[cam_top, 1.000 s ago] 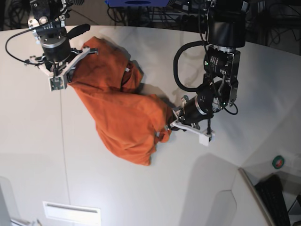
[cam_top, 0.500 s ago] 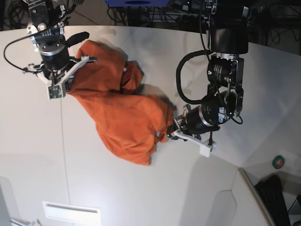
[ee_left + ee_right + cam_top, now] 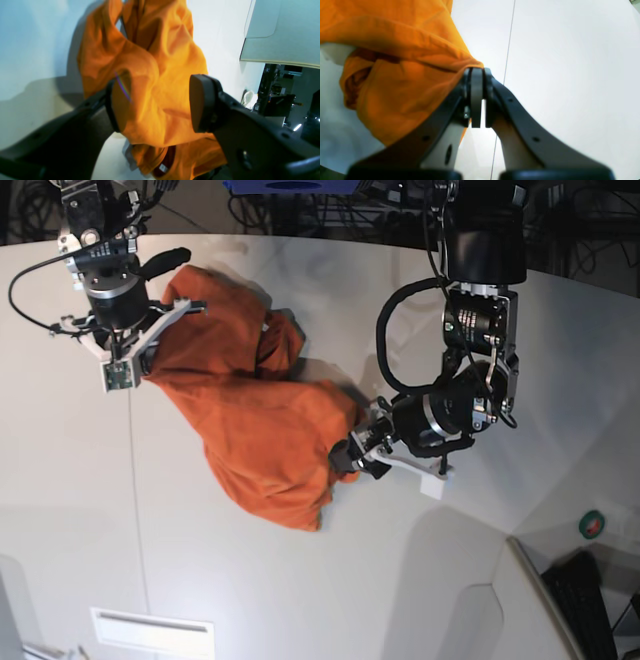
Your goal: Layout the t-shirt on the table in an organized manner, then fold the t-shirt properly
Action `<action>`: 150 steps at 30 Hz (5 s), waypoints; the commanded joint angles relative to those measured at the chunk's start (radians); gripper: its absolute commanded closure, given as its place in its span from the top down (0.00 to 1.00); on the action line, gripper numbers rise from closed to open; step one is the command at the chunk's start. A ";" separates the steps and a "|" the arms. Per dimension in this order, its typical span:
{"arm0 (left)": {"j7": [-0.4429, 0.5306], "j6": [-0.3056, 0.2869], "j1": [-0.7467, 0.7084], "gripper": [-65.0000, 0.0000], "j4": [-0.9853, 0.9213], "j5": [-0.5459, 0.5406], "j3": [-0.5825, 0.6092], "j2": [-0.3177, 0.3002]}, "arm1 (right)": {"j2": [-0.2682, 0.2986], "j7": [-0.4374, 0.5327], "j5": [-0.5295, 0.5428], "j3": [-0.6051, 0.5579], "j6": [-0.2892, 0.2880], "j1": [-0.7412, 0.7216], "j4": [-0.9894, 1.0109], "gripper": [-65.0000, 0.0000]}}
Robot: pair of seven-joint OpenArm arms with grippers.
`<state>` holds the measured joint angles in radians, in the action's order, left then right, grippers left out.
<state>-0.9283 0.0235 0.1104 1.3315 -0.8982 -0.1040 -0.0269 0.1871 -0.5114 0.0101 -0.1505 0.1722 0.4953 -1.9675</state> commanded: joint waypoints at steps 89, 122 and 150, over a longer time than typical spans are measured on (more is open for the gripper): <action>0.005 -0.010 -0.553 0.98 0.563 -0.023 -0.449 -0.101 | 0.045 0.024 0.251 -0.001 0.003 0.032 -0.014 0.00; 0.007 -0.010 -0.552 0.98 0.563 -0.023 -0.449 -0.101 | 0.045 0.024 0.251 -0.001 0.003 0.021 -0.014 0.00; 0.008 -0.010 -0.558 0.98 0.547 -0.017 -0.518 0.083 | 0.036 0.024 0.255 -0.001 0.003 0.009 -0.014 0.00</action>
<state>-0.9314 0.0227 -0.4484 1.8633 -0.8986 -0.6189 0.0639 0.2192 -0.5087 0.2634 -0.1543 0.1757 0.5030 -1.9656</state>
